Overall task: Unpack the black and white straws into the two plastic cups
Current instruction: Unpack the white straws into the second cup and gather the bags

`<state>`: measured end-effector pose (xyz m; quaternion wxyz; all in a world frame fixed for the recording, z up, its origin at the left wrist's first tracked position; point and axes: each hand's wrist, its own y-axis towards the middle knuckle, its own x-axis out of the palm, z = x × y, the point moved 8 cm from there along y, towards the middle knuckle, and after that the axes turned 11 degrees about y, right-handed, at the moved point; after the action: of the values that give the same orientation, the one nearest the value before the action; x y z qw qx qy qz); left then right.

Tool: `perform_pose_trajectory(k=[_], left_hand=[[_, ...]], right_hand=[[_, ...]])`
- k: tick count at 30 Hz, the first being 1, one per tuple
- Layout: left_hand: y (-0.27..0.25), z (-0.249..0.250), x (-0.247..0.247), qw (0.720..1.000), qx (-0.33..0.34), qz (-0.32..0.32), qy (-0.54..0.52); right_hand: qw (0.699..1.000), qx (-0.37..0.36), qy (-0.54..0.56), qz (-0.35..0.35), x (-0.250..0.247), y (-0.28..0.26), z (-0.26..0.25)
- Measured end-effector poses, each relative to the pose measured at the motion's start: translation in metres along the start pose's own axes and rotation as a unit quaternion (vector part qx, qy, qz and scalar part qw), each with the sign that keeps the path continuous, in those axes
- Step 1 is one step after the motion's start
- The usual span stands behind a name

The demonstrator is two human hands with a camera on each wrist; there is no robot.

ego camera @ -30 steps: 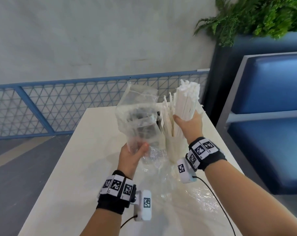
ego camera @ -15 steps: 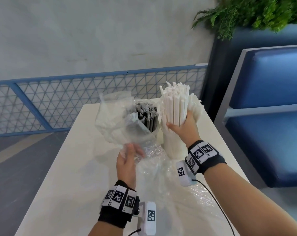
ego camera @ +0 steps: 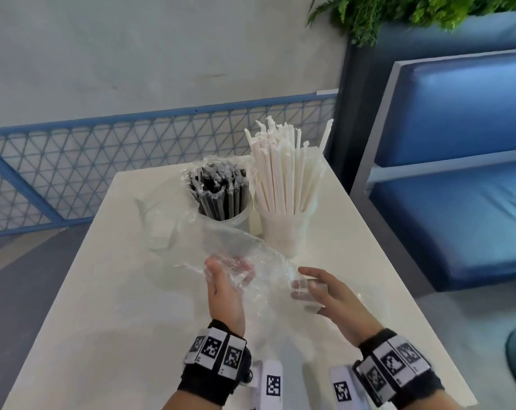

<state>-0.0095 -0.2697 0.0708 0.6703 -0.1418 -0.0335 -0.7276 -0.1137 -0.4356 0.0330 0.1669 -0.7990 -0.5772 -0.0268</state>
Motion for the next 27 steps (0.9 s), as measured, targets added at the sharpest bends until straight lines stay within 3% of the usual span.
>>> perform_pose_trajectory(k=[4, 6, 9, 11, 13, 14, 15, 18, 23, 27], left_hand=[[-0.006, -0.010, 0.009, 0.999, -0.037, -0.018, -0.015], [-0.007, -0.013, 0.014, 0.999, -0.041, -0.017, 0.018], [-0.003, -0.001, -0.004, 0.987, 0.008, 0.064, 0.145], [0.002, 0.022, -0.019, 0.955, 0.113, 0.111, 0.252], [0.006, 0.041, -0.013, 0.884, 0.222, 0.083, 0.403], [0.009, 0.044, -0.006, 0.847, 0.244, 0.056, 0.470], [0.013, 0.044, -0.002, 0.830, 0.243, 0.028, 0.502], [0.015, 0.051, 0.003, 0.865, 0.214, 0.002, 0.453], [0.008, 0.067, 0.013, 0.863, 0.245, 0.005, 0.442], [0.017, 0.057, 0.011, 0.891, 0.193, 0.001, 0.411]], right_hand=[[0.999, -0.017, -0.018, -0.026, -0.007, -0.010, -0.004], [0.997, -0.032, -0.066, 0.001, -0.016, -0.011, -0.004], [0.998, -0.025, -0.045, 0.028, -0.033, -0.011, -0.001], [0.998, -0.014, -0.050, 0.027, -0.043, -0.013, 0.000], [0.998, -0.004, -0.066, 0.011, -0.050, -0.015, 0.001], [0.998, -0.001, -0.069, 0.003, -0.051, -0.016, 0.001], [0.998, 0.001, -0.069, 0.002, -0.053, -0.016, 0.002], [0.998, -0.005, -0.067, 0.022, -0.060, -0.017, -0.001], [0.997, -0.041, -0.018, 0.055, -0.071, -0.025, -0.014], [0.985, -0.079, -0.010, 0.154, -0.099, -0.030, -0.016]])
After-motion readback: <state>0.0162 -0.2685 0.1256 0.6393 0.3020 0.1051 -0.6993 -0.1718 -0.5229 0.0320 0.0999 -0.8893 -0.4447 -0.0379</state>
